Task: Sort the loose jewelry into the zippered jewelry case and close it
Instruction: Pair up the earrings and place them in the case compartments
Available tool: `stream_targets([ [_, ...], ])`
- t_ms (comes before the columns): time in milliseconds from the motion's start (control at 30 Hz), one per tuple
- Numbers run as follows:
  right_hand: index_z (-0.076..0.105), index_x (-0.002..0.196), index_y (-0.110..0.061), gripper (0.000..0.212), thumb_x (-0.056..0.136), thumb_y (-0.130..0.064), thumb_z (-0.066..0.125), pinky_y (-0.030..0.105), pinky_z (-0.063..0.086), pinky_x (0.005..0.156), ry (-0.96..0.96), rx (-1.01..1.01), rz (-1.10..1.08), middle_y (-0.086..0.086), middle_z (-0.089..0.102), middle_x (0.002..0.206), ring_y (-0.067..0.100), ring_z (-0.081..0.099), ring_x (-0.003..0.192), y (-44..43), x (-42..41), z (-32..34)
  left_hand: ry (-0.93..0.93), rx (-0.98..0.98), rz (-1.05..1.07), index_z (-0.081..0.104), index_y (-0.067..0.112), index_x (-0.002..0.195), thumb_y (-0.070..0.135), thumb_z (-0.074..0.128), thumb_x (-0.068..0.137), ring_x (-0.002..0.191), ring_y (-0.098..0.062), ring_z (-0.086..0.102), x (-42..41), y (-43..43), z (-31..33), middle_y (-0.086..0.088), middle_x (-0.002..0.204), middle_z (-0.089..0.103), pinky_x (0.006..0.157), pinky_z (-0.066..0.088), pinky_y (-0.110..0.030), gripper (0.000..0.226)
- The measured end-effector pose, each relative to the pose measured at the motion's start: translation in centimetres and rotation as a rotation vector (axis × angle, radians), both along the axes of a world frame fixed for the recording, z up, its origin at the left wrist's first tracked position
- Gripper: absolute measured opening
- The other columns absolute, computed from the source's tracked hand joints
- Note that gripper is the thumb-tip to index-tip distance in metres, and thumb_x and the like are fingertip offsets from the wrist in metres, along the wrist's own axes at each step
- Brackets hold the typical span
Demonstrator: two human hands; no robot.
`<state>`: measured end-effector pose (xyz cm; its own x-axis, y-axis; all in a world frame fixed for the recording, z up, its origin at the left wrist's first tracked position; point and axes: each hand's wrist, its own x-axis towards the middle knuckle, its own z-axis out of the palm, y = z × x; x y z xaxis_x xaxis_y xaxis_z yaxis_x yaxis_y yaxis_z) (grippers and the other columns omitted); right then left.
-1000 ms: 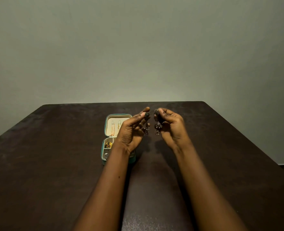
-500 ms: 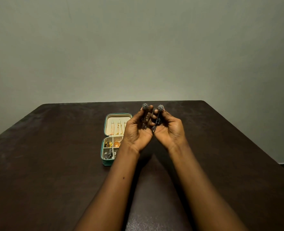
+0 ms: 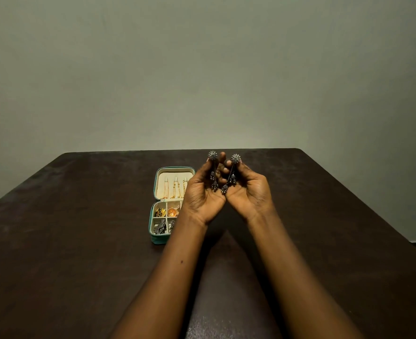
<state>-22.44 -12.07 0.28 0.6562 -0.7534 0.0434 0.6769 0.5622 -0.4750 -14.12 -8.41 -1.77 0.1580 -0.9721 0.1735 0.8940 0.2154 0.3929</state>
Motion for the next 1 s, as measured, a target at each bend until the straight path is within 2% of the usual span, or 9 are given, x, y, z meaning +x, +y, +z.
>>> stream_targets([
  [67, 0.069, 0.056, -0.002, 0.030, 0.076, -0.006, 0.048, 0.026, 0.040, 0.065, -0.008, -0.005, 0.009, 0.006, 0.063, 0.060, 0.016, 0.048, 0.065, 0.1, -0.1, 0.1, -0.002, -0.001, -0.005, 0.076, 0.005, 0.076, 0.011, 0.091, 0.042, 0.075, -0.010, 0.065, -0.1, 0.0, 0.1, -0.006, 0.083, 0.072, 0.088, 0.048, -0.019, 0.038],
  [167, 0.069, 0.061, -0.001, 0.038, 0.087, -0.005, 0.043, 0.026, 0.040, 0.066, 0.003, 0.020, 0.005, 0.007, 0.062, 0.062, 0.017, 0.049, 0.066, -0.2, -0.1, -0.1, 0.014, 0.004, -0.012, 0.075, 0.003, 0.075, 0.009, 0.091, 0.041, 0.070, -0.010, 0.066, -0.1, 0.1, 0.0, -0.008, 0.081, 0.071, 0.075, 0.055, -0.018, 0.038],
  [267, 0.069, 0.070, -0.002, 0.028, 0.085, -0.004, 0.045, 0.026, 0.045, 0.067, 0.033, -0.001, -0.010, 0.006, 0.063, 0.063, 0.016, 0.055, 0.063, -0.3, 0.0, -0.3, -0.017, 0.005, 0.015, 0.076, 0.005, 0.072, 0.010, 0.092, 0.038, 0.069, -0.009, 0.066, -0.3, 0.3, 0.2, -0.005, 0.075, 0.072, 0.081, 0.052, -0.019, 0.039],
  [433, 0.073, 0.062, -0.004, 0.025, 0.075, -0.004, 0.051, 0.025, 0.057, 0.065, -0.006, -0.062, -0.026, 0.007, 0.070, 0.066, 0.015, 0.068, 0.060, -0.1, 0.2, -0.2, -0.078, 0.008, 0.010, 0.073, 0.001, 0.084, 0.007, 0.092, 0.037, 0.079, -0.017, 0.070, -0.5, 0.8, 0.9, -0.010, 0.084, 0.072, 0.079, 0.057, -0.028, 0.051],
  [633, 0.074, 0.063, -0.005, 0.033, 0.081, -0.003, 0.046, 0.022, 0.057, 0.058, 0.037, -0.182, 0.044, 0.007, 0.071, 0.068, 0.015, 0.069, 0.062, 1.0, 0.4, -0.1, -0.261, 0.081, 0.068, 0.073, 0.003, 0.095, 0.017, 0.090, 0.044, 0.087, -0.016, 0.068, 0.9, 2.3, 1.4, -0.007, 0.093, 0.071, 0.093, 0.049, -0.028, 0.055],
  [733, 0.071, 0.067, -0.004, 0.023, 0.075, -0.005, 0.050, 0.023, 0.057, 0.059, 0.071, -0.205, 0.079, 0.007, 0.070, 0.067, 0.014, 0.068, 0.060, 1.7, 0.8, -0.2, -0.333, 0.141, 0.146, 0.066, 0.003, 0.107, 0.016, 0.072, 0.067, 0.097, -0.019, 0.061, 1.9, 3.9, 1.2, -0.010, 0.101, 0.066, 0.109, 0.037, -0.035, 0.042],
  [800, 0.067, 0.069, -0.002, 0.028, 0.085, 0.001, 0.044, 0.021, 0.055, 0.053, 0.093, -0.209, 0.099, 0.005, 0.068, 0.061, 0.011, 0.065, 0.054, 2.2, 0.9, -0.3, -0.382, 0.191, 0.218, 0.071, 0.008, 0.098, 0.015, 0.065, 0.071, 0.101, -0.019, 0.058, 2.6, 5.0, 1.3, -0.009, 0.103, 0.065, 0.112, 0.032, -0.038, 0.028],
  [900, 0.059, 0.077, -0.001, 0.027, 0.092, 0.002, 0.038, 0.018, 0.051, 0.048, 0.135, -0.253, 0.096, 0.003, 0.066, 0.057, 0.009, 0.063, 0.051, 2.8, 1.0, -0.2, -0.458, 0.242, 0.327, 0.075, 0.014, 0.067, 0.013, 0.063, 0.068, 0.097, -0.013, 0.060, 3.4, 6.6, 1.7, -0.001, 0.099, 0.070, 0.098, 0.046, -0.031, 0.013],
  [1000, 0.058, 0.080, -0.001, 0.021, 0.092, 0.003, 0.041, 0.019, 0.052, 0.051, 0.191, -0.338, 0.082, 0.001, 0.067, 0.058, 0.008, 0.063, 0.053, 3.2, 1.3, -0.3, -0.609, 0.283, 0.435, 0.073, 0.010, 0.079, 0.011, 0.062, 0.073, 0.091, -0.007, 0.064, 4.3, 7.7, 1.7, 0.002, 0.109, 0.066, 0.085, 0.052, -0.023, 0.013],
])
